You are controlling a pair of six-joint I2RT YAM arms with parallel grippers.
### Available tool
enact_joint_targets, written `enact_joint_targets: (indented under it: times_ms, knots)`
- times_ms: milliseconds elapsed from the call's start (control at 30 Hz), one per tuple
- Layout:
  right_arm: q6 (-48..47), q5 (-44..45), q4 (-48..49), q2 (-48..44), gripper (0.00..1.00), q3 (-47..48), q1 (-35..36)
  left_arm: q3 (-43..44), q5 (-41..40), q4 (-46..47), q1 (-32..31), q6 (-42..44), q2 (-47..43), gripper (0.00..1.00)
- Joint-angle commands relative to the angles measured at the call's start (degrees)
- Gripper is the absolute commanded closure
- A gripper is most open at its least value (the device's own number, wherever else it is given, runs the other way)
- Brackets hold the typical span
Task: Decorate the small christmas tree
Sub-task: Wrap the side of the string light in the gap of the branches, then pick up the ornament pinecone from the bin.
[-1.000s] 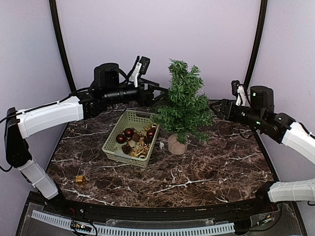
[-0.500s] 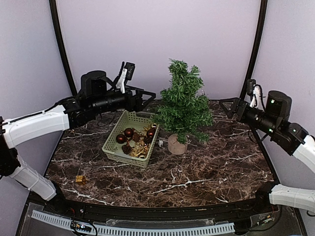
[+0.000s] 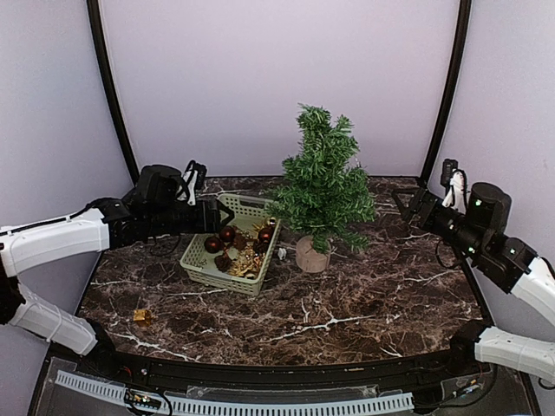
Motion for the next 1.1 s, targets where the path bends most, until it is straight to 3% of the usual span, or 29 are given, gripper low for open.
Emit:
enact_joint_targets:
  times_ms: [0, 367, 633, 1067]
  knots:
    - [0.6, 2.8, 6.0, -1.3, 0.04, -1.8, 0.1, -1.2, -2.6, -3.7, 1.4, -3.0, 2.0, 0.32]
    - [1.4, 3.2, 9.0, -1.3, 0.04, -5.1, 0.1, 3.9, 1.0, 0.5, 1.8, 1.6, 16.4, 0.53]
    - [1.4, 3.4, 10.3, -0.8, 0.04, -5.9, 0.1, 7.7, -0.2, -0.3, 1.8, 8.1, 23.0, 0.58]
    - [2.0, 3.2, 10.5, -1.4, 0.03, -5.8, 0.1, 10.3, -5.1, -2.2, 1.9, 8.6, 28.4, 0.59]
